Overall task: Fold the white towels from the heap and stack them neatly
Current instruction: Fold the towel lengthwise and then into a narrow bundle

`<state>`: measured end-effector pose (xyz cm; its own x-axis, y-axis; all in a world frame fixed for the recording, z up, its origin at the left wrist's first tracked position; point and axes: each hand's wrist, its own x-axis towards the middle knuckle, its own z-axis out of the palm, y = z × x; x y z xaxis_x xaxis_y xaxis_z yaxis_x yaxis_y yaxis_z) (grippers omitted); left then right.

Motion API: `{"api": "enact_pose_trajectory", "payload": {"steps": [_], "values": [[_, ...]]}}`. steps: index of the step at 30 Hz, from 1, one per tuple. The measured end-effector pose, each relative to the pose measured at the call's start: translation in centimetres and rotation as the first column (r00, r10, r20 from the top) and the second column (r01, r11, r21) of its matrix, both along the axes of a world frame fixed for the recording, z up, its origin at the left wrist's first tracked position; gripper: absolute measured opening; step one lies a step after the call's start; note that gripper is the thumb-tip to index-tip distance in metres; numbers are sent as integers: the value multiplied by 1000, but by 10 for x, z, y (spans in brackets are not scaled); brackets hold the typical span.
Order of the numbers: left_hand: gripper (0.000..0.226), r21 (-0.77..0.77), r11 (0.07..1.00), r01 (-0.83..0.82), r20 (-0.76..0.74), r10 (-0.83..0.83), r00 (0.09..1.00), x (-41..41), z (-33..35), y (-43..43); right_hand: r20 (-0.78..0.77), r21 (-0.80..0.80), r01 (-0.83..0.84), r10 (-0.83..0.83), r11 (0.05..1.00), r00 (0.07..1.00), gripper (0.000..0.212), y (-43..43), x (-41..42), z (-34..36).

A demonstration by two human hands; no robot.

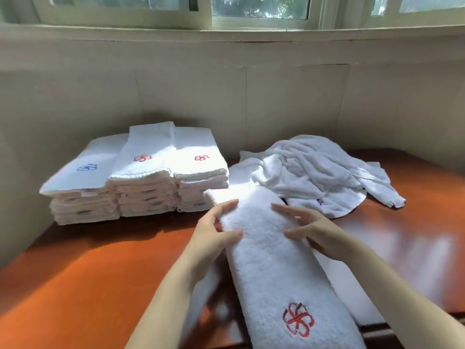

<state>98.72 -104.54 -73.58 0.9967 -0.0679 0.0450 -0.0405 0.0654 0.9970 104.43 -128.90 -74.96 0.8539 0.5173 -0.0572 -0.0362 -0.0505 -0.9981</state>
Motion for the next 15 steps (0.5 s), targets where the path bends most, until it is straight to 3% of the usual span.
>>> {"api": "enact_pose_trajectory", "payload": {"steps": [3,9,13,15], "values": [[60,0,1000,-2,74,2,997,0,23,30,27,6,-81,80,997,996,58,23,8,35],[58,98,992,-78,203,57,977,32,99,80,151,49,-43,35,998,988,66,81,41,109],[59,161,986,-38,240,-2,971,91,175,115,250,106,-62,33,992,968,60,106,100,181],[63,132,981,-146,251,109,962,137,211,126,239,172,-24,-18,985,971,62,127,147,210]]}}
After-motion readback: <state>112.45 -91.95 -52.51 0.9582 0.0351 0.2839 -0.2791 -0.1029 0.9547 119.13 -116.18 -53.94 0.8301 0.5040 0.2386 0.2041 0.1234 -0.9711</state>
